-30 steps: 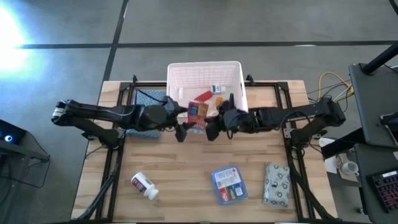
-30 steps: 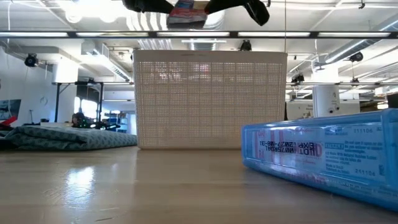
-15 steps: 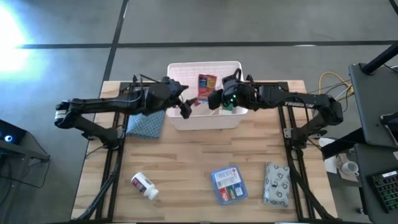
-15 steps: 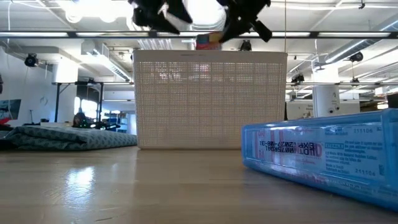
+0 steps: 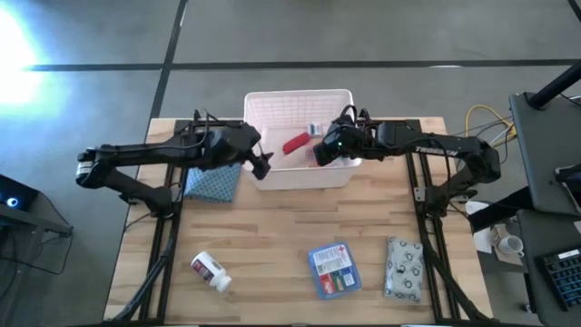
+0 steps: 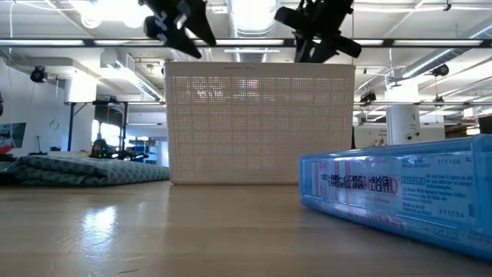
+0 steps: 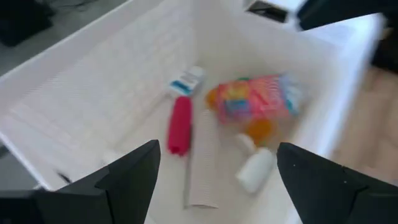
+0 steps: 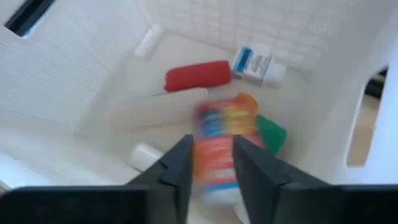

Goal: Pick & place medical supplies in basket/bin
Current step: Put the red medicine box into the white bin, then put the blue first aid kit into the white bin

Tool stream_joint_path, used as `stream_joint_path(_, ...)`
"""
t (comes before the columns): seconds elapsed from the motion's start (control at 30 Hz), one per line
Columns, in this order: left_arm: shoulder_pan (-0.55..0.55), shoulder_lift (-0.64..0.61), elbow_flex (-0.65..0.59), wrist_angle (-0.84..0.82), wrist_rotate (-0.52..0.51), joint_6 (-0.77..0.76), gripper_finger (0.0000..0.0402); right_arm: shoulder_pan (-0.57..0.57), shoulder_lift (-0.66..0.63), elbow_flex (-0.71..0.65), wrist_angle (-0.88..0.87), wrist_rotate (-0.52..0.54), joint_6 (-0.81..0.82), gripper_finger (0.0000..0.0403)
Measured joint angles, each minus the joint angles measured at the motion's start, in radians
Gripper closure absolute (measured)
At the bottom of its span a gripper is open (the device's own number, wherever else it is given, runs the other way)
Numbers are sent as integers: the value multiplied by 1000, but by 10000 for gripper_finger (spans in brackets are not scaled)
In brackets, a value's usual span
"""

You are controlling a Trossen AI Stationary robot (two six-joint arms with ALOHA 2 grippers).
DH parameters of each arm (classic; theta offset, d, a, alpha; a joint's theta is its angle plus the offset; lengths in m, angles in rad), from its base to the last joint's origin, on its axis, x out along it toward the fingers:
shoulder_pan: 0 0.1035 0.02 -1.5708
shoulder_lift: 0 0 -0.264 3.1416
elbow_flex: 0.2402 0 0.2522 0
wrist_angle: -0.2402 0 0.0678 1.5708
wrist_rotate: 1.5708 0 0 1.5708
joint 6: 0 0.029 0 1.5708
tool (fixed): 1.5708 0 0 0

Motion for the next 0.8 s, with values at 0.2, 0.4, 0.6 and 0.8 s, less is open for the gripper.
stream_joint_path(0.2, -150, -48, 0, -19, 8, -11, 101, 95, -4, 1, -20, 65, -42, 214)
stream_joint_path(0.4, -302, -56, 0, -22, 46, -25, 101, 256, -6, 21, -20, 71, -56, 178)
stream_joint_path(0.6, -371, -54, -20, -2, 50, -87, 101, 395, -13, 32, -27, -81, 107, 174)
stream_joint_path(0.8, -375, -43, -99, 100, 210, -164, 101, 513, -8, -19, -53, -308, 382, 179)
